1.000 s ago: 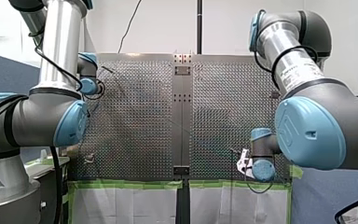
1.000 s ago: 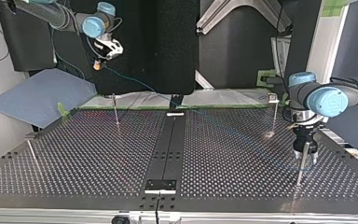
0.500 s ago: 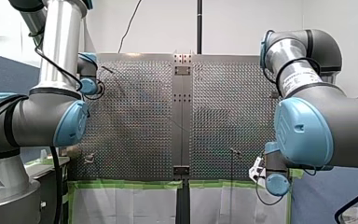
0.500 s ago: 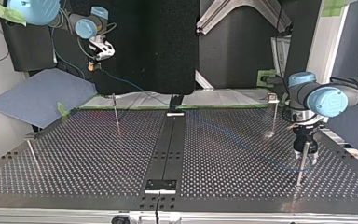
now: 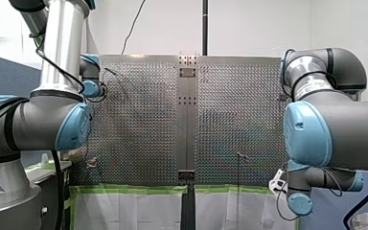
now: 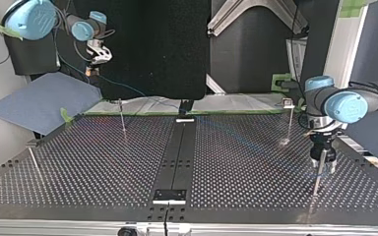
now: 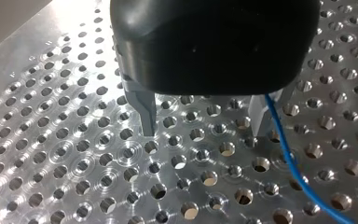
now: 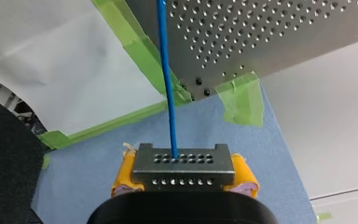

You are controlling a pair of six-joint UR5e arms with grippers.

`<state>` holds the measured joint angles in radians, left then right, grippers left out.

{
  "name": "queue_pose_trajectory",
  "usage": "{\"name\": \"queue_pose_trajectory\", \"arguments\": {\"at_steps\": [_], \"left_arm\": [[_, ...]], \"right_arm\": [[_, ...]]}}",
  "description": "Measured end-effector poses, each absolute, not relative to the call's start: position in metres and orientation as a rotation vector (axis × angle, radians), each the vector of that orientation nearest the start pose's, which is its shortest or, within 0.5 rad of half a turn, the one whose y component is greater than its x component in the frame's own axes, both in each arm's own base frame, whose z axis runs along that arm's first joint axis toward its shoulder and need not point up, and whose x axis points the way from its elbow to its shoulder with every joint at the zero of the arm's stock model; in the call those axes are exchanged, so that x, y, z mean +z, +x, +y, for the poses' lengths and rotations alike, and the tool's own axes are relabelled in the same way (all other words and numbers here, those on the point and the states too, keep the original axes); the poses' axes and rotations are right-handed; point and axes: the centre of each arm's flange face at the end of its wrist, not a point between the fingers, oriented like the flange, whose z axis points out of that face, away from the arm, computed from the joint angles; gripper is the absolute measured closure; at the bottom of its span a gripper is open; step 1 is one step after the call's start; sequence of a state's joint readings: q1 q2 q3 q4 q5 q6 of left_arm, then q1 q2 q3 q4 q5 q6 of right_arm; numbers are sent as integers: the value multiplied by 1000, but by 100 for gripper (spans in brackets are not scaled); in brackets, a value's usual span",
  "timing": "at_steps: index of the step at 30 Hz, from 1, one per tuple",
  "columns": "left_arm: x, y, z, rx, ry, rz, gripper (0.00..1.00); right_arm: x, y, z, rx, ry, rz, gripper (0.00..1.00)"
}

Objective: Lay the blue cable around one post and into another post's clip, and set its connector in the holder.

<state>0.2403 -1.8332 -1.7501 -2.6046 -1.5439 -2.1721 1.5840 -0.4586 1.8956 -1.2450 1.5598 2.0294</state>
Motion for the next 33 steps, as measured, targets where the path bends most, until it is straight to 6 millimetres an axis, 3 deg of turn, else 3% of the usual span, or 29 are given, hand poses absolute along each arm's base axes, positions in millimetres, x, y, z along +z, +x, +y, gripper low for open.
{"name": "queue_pose_trajectory", "arguments": {"at_steps": [13, 19, 27, 33], "left_arm": [[315, 589, 4, -313, -586, 1365, 0], [315, 589, 4, -313, -586, 1365, 0], [315, 589, 3, -314, -586, 1365, 0], [315, 589, 3, -314, -586, 1365, 0]], "right_arm": [[-201, 95, -503, 1401, 1101, -1662, 100], [-220, 84, -485, 1392, 1130, -1661, 100], [-200, 99, -475, 1472, 1183, -1608, 100], [-180, 113, -479, 1523, 1236, -1580, 100]]}}
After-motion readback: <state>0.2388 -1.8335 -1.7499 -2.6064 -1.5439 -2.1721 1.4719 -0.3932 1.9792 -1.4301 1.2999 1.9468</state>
